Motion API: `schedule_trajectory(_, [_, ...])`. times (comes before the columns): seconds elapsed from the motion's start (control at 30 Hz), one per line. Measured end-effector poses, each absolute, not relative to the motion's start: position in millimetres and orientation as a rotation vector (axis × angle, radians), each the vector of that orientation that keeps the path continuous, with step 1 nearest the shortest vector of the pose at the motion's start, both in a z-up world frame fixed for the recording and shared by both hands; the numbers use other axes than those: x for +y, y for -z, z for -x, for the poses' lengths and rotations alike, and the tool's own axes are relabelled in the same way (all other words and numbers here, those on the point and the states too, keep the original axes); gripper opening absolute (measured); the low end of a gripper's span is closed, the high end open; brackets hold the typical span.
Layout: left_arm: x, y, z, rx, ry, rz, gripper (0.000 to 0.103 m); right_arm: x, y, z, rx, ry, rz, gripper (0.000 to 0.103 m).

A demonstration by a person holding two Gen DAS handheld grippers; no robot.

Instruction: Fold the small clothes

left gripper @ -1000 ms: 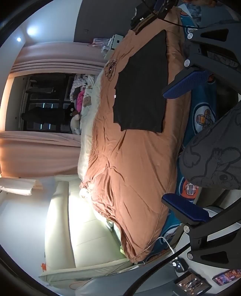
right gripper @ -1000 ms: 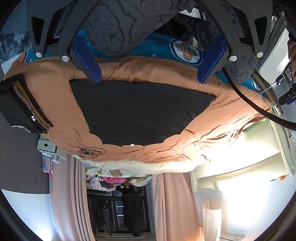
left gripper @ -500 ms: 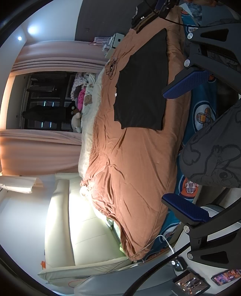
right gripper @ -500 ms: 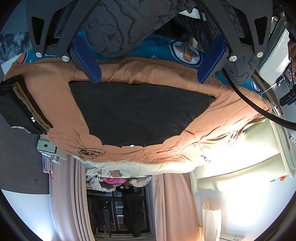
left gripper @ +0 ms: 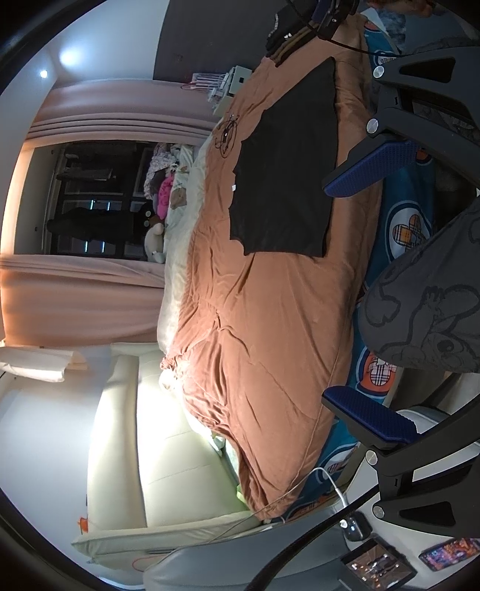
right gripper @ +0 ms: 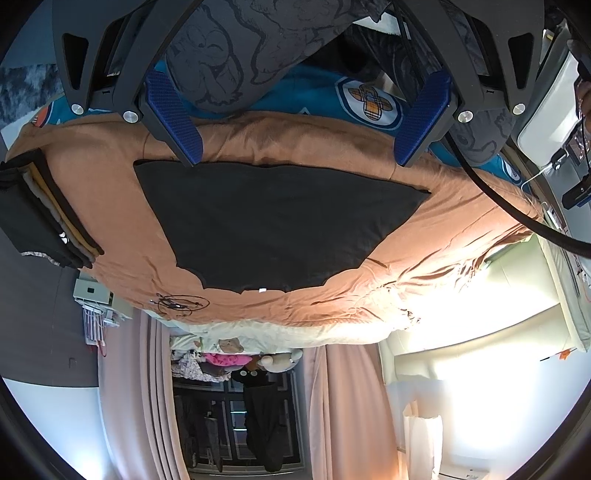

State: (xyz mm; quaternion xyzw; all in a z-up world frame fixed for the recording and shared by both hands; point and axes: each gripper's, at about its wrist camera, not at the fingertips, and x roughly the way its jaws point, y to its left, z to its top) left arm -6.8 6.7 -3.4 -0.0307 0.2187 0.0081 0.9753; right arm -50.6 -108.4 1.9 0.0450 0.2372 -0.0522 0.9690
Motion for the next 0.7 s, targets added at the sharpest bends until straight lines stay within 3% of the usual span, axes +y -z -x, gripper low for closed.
schedule_trajectory(0.7, [1.3, 4.4, 9.5, 0.421, 0.020, 0.058, 0.103, -109.0, -4.2, 51.4, 0.478, 0.116, -0.090, 0.103])
